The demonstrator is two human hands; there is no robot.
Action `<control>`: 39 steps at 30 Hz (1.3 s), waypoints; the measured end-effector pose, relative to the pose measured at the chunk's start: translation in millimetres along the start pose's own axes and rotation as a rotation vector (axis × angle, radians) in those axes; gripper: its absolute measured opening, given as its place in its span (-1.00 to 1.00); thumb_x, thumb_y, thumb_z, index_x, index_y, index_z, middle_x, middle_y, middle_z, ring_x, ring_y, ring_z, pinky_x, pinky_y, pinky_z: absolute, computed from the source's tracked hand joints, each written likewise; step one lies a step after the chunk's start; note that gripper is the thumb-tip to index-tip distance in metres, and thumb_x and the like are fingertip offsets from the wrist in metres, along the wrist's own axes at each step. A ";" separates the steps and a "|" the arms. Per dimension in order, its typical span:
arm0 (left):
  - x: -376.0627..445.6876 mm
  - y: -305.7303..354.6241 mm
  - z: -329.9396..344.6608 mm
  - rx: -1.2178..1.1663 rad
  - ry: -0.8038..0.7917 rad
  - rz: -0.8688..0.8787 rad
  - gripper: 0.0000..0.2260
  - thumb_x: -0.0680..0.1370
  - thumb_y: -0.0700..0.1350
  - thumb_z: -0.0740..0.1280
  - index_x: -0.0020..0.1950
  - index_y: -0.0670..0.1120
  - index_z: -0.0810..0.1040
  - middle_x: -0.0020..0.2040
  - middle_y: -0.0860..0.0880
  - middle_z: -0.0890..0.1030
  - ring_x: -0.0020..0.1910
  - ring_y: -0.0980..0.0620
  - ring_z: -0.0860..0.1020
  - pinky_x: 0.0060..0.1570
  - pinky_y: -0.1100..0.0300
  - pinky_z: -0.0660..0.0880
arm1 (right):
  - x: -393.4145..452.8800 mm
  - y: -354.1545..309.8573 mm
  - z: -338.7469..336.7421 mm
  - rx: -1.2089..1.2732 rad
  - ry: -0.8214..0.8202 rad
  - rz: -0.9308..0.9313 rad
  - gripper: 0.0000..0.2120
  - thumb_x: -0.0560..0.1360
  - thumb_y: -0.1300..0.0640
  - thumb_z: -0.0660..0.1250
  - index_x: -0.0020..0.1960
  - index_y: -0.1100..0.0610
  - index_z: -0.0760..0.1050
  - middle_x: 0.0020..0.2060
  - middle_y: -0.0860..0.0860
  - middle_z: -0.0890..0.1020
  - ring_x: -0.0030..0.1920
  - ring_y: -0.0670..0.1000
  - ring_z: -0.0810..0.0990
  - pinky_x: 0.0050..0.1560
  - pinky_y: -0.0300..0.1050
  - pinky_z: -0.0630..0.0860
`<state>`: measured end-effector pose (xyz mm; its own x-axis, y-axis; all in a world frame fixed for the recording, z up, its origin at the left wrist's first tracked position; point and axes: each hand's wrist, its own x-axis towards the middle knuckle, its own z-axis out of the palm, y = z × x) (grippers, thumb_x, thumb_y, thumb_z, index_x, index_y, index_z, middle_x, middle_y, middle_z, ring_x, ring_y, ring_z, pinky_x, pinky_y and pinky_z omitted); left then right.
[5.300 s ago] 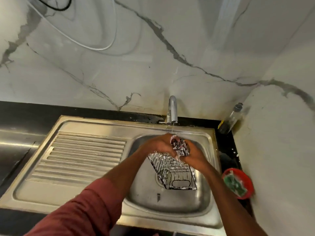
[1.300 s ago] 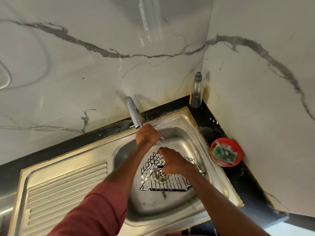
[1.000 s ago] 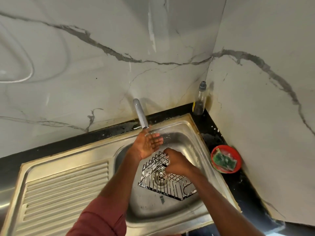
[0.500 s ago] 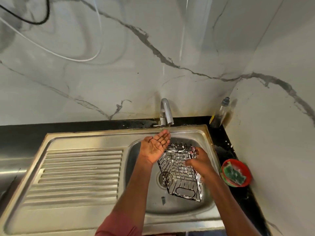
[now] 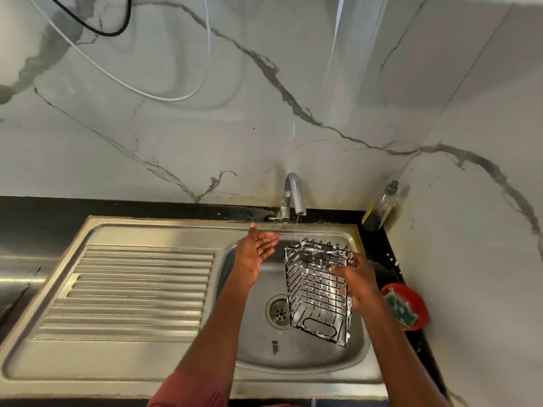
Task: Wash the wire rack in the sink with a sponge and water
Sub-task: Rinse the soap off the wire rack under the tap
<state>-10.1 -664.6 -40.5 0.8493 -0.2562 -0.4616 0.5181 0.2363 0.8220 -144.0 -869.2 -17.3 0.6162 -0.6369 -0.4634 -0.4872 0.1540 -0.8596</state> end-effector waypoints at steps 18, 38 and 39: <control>-24.1 -10.7 -9.2 0.746 -0.026 0.235 -0.60 0.67 -0.24 0.29 0.51 -0.06 0.38 0.26 -0.09 0.61 0.02 0.07 0.57 0.06 0.22 0.49 | 25.0 -12.7 46.6 0.213 -0.304 -0.059 -0.43 0.47 0.49 0.35 0.33 -0.02 0.59 0.20 0.04 0.68 0.26 0.12 0.61 0.39 0.15 0.45; -23.1 -6.4 6.5 0.840 -0.108 0.342 -0.61 0.73 0.00 0.19 0.56 -0.05 0.38 0.44 -0.11 0.54 0.44 -0.12 0.48 0.42 -0.03 0.40 | 16.6 -2.6 42.7 0.424 -0.170 0.002 -0.48 0.48 0.53 0.27 0.21 0.00 0.62 0.16 0.09 0.68 0.17 0.13 0.63 0.28 0.11 0.51; -22.3 -8.8 2.2 0.828 -0.101 0.340 -0.60 0.73 0.03 0.18 0.55 -0.06 0.39 0.42 -0.11 0.56 0.43 -0.13 0.49 0.41 -0.05 0.41 | 15.3 -6.0 46.4 0.407 -0.160 -0.020 -0.46 0.48 0.53 0.28 0.21 -0.02 0.62 0.20 0.07 0.66 0.20 0.11 0.62 0.33 0.09 0.47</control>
<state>-33.8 -663.0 -36.7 0.9101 -0.3861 -0.1503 -0.0318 -0.4268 0.9038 -103.0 -844.8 -29.3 0.7265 -0.5229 -0.4458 -0.2104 0.4484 -0.8687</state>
